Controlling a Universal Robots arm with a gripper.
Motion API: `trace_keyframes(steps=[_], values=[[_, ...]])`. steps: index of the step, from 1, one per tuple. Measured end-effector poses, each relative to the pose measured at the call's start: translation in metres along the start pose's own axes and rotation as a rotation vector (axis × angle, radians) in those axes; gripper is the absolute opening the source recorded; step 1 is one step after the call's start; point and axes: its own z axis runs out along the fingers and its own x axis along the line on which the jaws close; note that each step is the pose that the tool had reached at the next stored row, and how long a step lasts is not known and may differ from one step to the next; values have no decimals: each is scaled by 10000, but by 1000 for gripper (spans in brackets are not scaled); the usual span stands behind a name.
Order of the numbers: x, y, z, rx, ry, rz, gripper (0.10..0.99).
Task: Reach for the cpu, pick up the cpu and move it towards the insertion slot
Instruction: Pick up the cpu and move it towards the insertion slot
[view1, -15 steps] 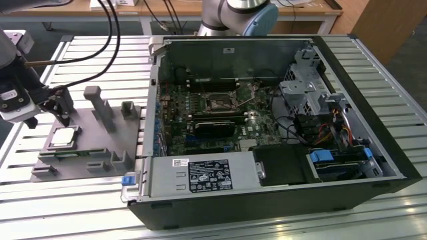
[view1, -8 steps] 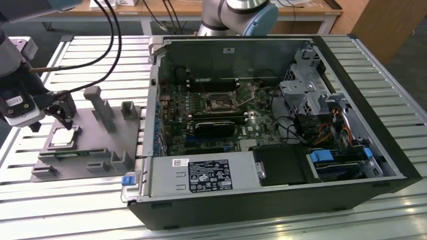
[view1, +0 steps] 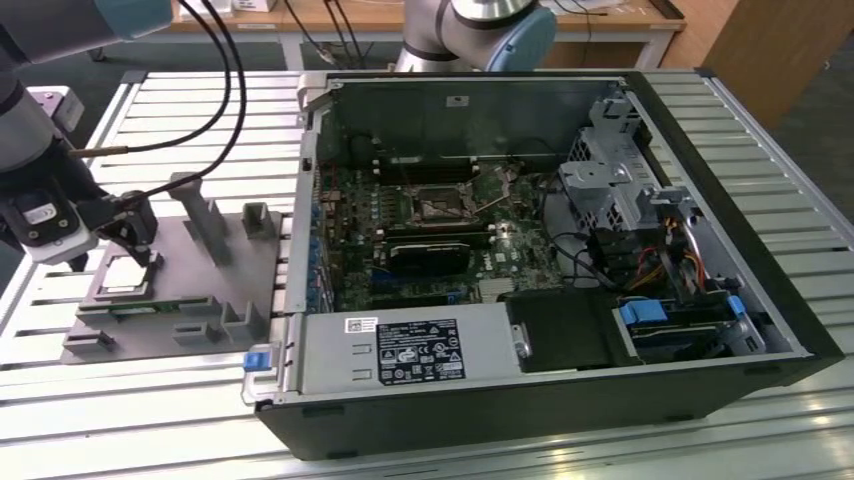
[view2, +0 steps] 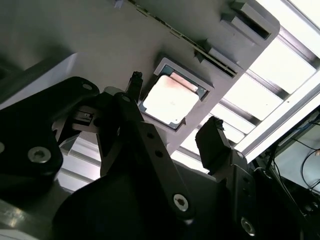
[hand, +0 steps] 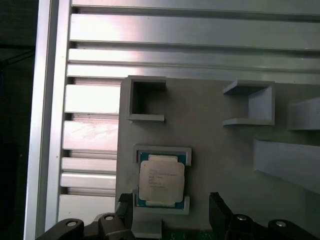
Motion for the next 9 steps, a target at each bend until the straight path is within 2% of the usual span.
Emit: trace_keyframes(steps=[9], values=[[15,6,71,6,-1,1,706]])
